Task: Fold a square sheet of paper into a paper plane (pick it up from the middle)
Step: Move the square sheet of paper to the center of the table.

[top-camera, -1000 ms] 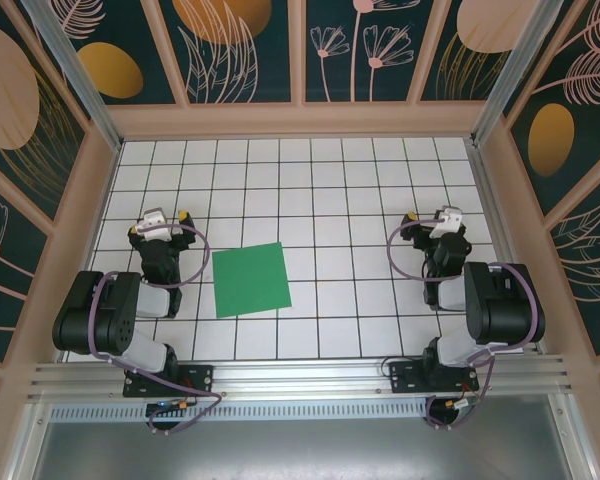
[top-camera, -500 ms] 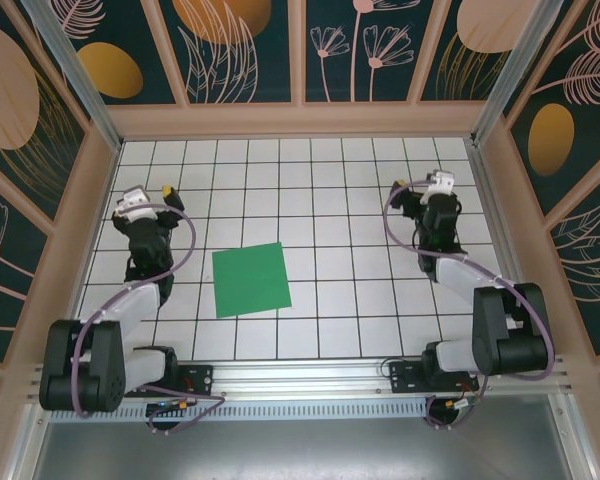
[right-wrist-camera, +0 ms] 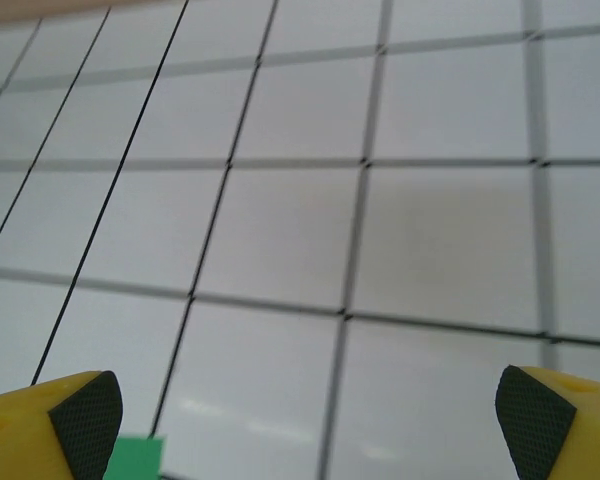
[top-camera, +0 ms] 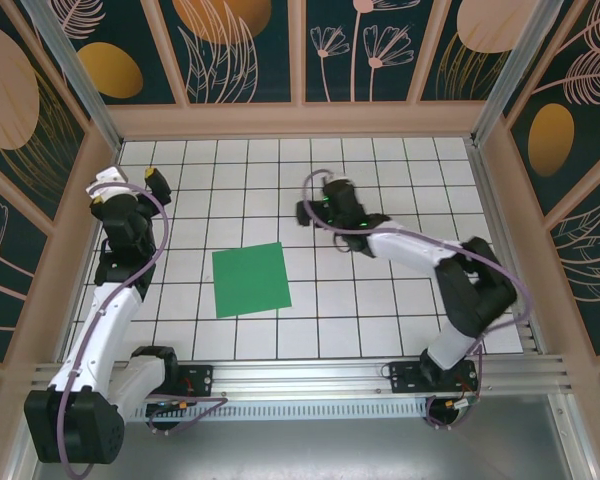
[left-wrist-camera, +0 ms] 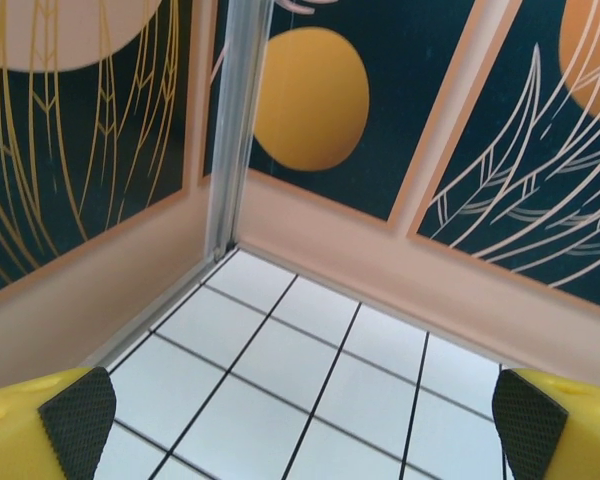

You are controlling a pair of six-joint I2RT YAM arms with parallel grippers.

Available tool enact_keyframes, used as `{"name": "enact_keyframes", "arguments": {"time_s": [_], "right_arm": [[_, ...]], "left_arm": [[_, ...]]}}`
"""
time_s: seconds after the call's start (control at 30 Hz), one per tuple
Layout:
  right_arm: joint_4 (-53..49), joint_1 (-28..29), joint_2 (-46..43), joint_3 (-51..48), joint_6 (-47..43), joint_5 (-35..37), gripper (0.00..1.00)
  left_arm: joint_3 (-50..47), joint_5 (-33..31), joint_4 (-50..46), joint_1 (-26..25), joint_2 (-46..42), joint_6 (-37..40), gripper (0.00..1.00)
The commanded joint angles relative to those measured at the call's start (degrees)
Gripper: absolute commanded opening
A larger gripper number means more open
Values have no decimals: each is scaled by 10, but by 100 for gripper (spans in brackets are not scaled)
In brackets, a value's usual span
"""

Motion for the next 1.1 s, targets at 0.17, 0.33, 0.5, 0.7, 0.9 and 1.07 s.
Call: {"name": "enact_keyframes", "arguments": {"time_s": [0.17,0.33,0.5,0.7,0.9,1.07], "right_arm": [[-148,139,154,145,-17,67,97],[-193,172,216,213,-51,54,96],[-238,198,266,277,-91,60,95],[-259,198,292,288,-124,35,95],[-285,167,283,234,-185,27,95],[-287,98,243,156,-248,57,95]], "left_arm": [[14,-11,-48,3,11,5,99],[12,-11,-49,3,15,10,98],[13,-35,-47,3,19,14,99],[13,-53,-44,3,26,18,99],[14,-49,-45,3,33,20,99],[15,-47,-45,3,38,19,98]]}}
